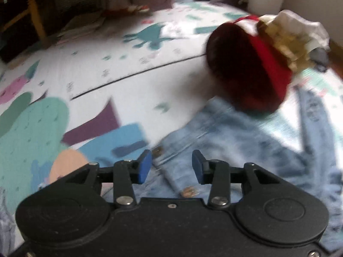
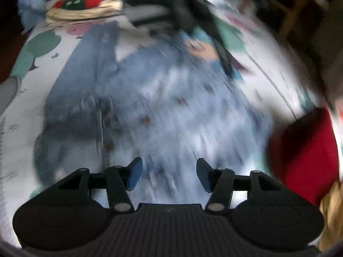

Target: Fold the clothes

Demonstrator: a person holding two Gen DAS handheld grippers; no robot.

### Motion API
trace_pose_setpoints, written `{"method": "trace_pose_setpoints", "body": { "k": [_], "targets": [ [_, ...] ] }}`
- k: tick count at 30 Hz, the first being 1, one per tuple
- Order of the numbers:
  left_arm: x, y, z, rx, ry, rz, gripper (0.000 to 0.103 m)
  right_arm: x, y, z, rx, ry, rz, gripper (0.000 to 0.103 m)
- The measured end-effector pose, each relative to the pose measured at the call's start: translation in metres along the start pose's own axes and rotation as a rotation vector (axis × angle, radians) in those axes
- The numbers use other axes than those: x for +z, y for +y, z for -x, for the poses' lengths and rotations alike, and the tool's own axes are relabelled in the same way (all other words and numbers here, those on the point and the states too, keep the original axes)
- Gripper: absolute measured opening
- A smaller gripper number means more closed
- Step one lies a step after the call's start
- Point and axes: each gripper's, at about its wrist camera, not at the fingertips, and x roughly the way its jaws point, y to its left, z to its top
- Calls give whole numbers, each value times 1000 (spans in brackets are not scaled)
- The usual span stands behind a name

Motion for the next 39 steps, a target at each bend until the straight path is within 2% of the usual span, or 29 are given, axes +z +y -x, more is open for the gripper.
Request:
{"method": "trace_pose_setpoints", "body": {
  "k": [2,5,9,12,15,17,18,22,27,30,32,34,35,36,37,38,39],
  "targets": [
    [7,-14,4,-23,0,-2,40,-26,-30,25,15,30,-183,57],
    [15,-27,-1,-66,35,43,40,-74,-50,35,67,21,-476,57],
    [34,-47,-10,-101,99,80,40,-137,-45,14,109,-62,-837,57],
    [50,-60,-28,-110,161,155,40,-161,-39,-4,167,-88,-1046,57],
    [63,-74,-53,-109,237,222,40,-168,-28,-14,137,-102,-1062,58],
    [70,-82,-73,-57,274,236,40,-176,-26,-22,135,-118,-1118,58],
    [73,-85,-82,-14,283,253,38,-182,-26,-26,139,-134,-1159,58],
    [77,-88,-108,25,299,384,36,-194,-24,-25,143,-234,-1206,58],
    [78,-109,-125,99,334,330,36,-198,-30,-26,133,-303,-1184,58],
    [76,-118,-134,150,355,297,36,-193,-31,-30,126,-315,-1163,58],
    [71,-123,-140,194,373,268,36,-189,-30,-33,121,-310,-1140,53],
    [66,-126,-143,220,380,256,31,-186,-28,-34,113,-308,-1118,46],
    [63,-126,-143,226,373,258,30,-184,-27,-35,108,-314,-1109,38],
    [62,-126,-142,228,368,259,30,-184,-27,-36,109,-313,-1102,20],
    [62,-126,-141,233,362,260,23,-185,-26,-37,98,-302,-1095,15],
    [63,-124,-139,234,359,265,13,-185,-26,-38,85,-294,-1090,14],
    [64,-121,-138,233,356,274,11,-187,-26,-38,83,-297,-1088,10]
  ]
}}
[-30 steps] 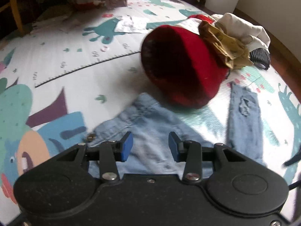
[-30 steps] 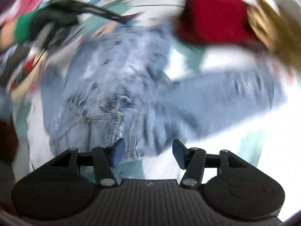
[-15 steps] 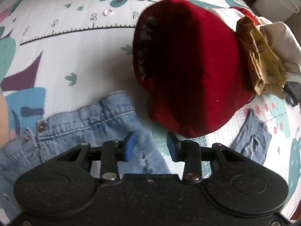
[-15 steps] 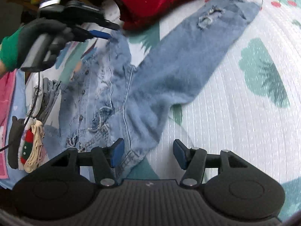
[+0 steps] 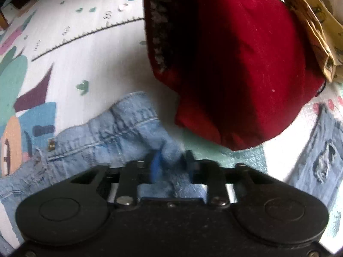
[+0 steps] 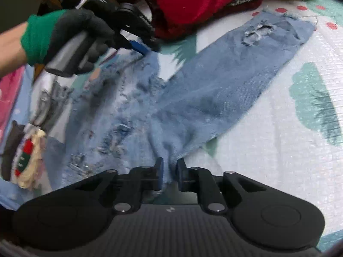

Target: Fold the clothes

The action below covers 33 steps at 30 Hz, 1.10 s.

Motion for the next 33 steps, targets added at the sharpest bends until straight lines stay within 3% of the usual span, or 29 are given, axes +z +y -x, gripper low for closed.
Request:
{"method": "trace_pose_setpoints", "body": {
  "k": [6,10,16,22,27,30,33],
  "targets": [
    [-3,28,14,-108,-22,45,5,2,3,16,53,-72,36,4],
    [-9,57,33,-246,-113,80,5,6,16,32,81,-134,98,4],
    [-18,104,49,-345,-145,142,5,3,63,49,109,-191,378,4],
    [-44,145,71,-430,-183,138,5,-19,109,41,105,-173,754,4],
    [-79,189,74,-514,-244,238,5,-44,141,32,104,-151,1045,4],
    [-106,208,54,-491,-218,298,5,-59,153,15,86,-88,1172,4],
    [-120,214,31,-442,-174,299,5,-71,157,-13,66,23,1212,4]
  ]
}}
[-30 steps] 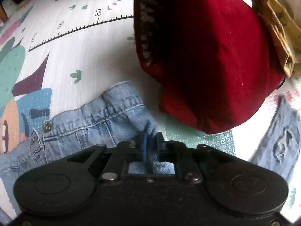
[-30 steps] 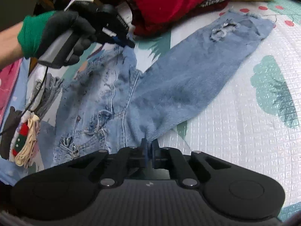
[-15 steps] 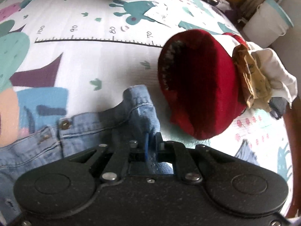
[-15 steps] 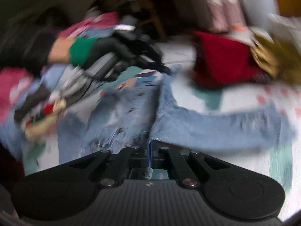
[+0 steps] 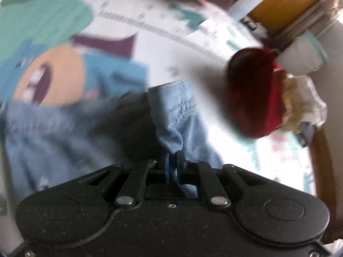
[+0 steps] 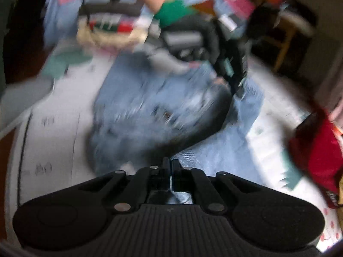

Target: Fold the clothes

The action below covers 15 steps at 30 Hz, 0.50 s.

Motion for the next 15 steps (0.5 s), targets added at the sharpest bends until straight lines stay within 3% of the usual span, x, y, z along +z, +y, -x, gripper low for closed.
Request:
{"method": "trace_pose_setpoints", "body": {
  "k": [3,8,12,15],
  "targets": [
    [0,3,-4,12,7,-14,5,7,4,-6,37,4,-7,4],
    [16,-5,11,-78,-64,-22,5,20,7,4,35,-34,11,4],
    [22,-4,3,-24,-85,-19,5,7,7,-25,68,70,-40,5],
    [23,-1,0,-3,-86,-35,5,6,7,-30,72,71,-73,4]
  ]
}}
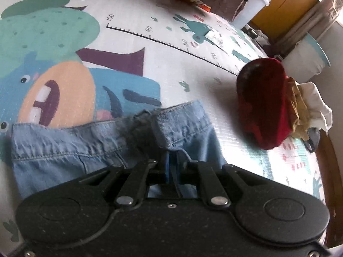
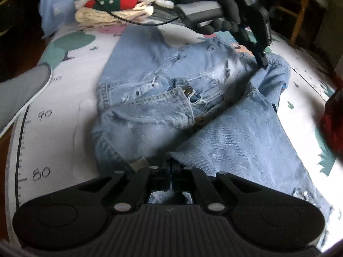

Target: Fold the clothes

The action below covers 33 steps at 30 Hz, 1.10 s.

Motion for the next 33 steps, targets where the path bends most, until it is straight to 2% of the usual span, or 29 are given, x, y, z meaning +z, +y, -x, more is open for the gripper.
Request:
{"method": "trace_pose_setpoints", "body": {
  "k": [5,8,10,11,13,16,18,22,26,27,29,30,31,32,33],
  "targets": [
    [-2,0,-6,-6,21,-27,4,1,7,5,-4,-11,19,5],
    [3,-9,-8,18,9,-64,5,11,4,8,-6,-69,-8,5],
    [8,-13,-5,30,-6,-74,5,15,2,8,-1,-66,-21,5],
    [10,-16,-6,51,-3,-92,5,14,2,5,4,-44,-17,6],
    [12,-21,-8,146,23,-145,6,8,4,-1,22,4,-17,9],
    [5,-25,1,178,5,-163,8,3,8,3,48,-4,-42,12],
    [0,-37,13,206,-25,-237,8,3,11,9,76,-21,-47,12],
    [-12,-62,28,109,-39,-346,8,-1,13,23,80,-51,-67,13],
    [-35,-90,17,-61,65,-450,8,-5,2,29,21,-68,-107,13],
    [-44,-95,11,-80,106,-488,8,-5,-1,29,-7,-66,-120,13],
    [-63,-104,-3,-99,193,-573,9,-6,-10,26,-61,-67,-146,14],
    [-75,-108,-12,-48,238,-666,9,-6,-15,22,-59,-56,-166,16],
    [-87,-112,-14,-14,224,-786,9,-7,-17,16,-41,-32,-179,21],
    [-94,-114,-14,-5,211,-862,9,-8,-17,11,-19,-4,-171,23],
    [-93,-117,-15,8,230,-876,9,-8,-14,9,-17,2,-146,26]
  ]
}}
